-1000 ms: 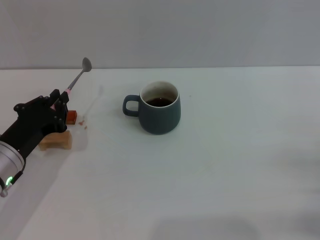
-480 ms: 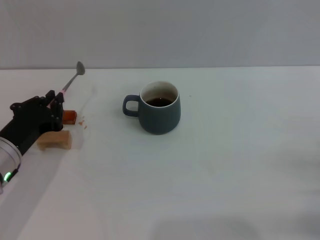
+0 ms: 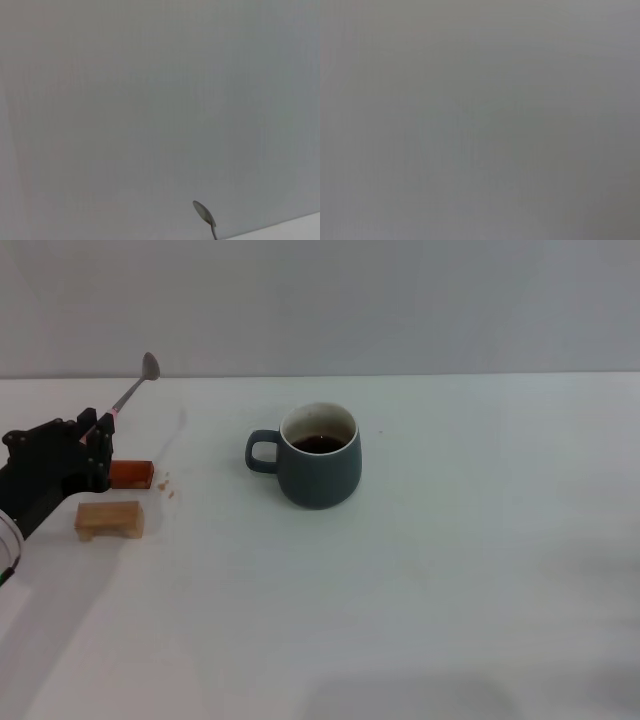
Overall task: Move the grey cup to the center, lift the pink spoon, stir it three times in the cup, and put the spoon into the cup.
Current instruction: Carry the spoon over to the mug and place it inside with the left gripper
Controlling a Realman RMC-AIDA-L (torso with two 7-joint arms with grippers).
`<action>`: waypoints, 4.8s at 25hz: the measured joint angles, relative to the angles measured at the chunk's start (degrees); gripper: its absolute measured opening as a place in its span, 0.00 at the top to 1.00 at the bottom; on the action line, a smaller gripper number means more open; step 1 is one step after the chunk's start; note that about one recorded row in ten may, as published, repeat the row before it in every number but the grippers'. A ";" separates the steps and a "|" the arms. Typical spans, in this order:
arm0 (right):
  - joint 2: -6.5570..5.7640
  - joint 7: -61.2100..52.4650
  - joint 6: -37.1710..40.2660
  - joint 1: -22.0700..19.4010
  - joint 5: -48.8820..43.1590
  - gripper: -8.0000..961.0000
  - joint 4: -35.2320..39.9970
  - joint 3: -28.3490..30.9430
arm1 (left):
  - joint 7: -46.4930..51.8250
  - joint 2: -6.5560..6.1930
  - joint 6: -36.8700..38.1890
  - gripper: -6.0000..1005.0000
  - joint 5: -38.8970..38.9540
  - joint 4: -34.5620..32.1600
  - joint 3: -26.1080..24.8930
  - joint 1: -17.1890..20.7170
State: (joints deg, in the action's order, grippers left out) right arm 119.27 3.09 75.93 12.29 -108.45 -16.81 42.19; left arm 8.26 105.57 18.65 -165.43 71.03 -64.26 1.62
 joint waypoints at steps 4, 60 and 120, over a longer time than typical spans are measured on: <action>0.00 0.00 0.00 0.02 -0.01 0.99 -0.16 0.00 | -0.07 -0.90 -2.53 0.86 0.00 2.30 0.02 0.14; -0.09 -0.42 0.00 -0.07 0.53 0.99 1.43 0.71 | -12.03 -3.01 -26.25 0.86 0.49 22.52 -0.82 -1.24; 0.00 -0.55 0.08 -2.08 1.36 0.99 4.29 3.16 | -57.94 11.97 -57.74 0.86 27.40 30.59 -21.37 -4.18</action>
State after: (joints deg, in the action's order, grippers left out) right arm 119.26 2.54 76.01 10.20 -107.09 -12.51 45.35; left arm -49.68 117.54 -39.09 -138.02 101.62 -85.63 -2.57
